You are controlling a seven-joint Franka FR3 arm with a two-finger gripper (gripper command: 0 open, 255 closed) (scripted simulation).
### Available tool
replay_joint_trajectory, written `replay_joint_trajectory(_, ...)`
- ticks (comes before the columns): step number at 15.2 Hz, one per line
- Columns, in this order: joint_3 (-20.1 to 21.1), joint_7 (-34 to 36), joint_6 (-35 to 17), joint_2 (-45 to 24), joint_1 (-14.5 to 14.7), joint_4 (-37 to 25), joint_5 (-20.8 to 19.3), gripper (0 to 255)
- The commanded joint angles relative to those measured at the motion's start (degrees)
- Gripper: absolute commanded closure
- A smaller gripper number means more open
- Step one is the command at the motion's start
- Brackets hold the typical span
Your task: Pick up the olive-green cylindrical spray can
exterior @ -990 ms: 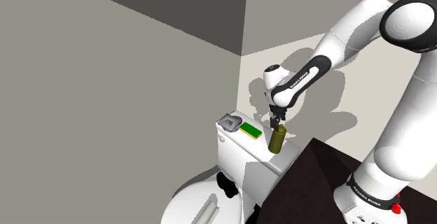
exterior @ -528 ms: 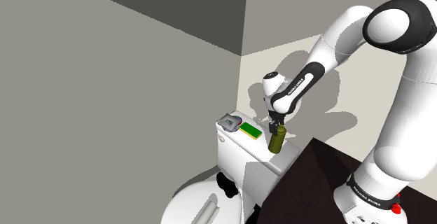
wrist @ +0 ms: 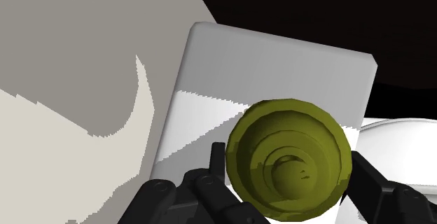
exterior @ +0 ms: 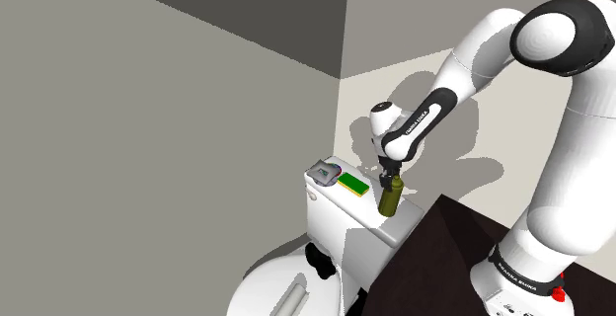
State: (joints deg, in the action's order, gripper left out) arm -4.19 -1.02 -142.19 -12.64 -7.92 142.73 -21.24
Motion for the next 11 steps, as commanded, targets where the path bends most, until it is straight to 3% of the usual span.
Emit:
replay_joint_trajectory(1, -0.04, 0.00, 0.00, -0.03, -0.03, -0.01, -0.02, 255)
replay_joint_trajectory(11, 0.56, -2.51, 6.78, 7.24, 0.02, 0.31, 2.09, 255)
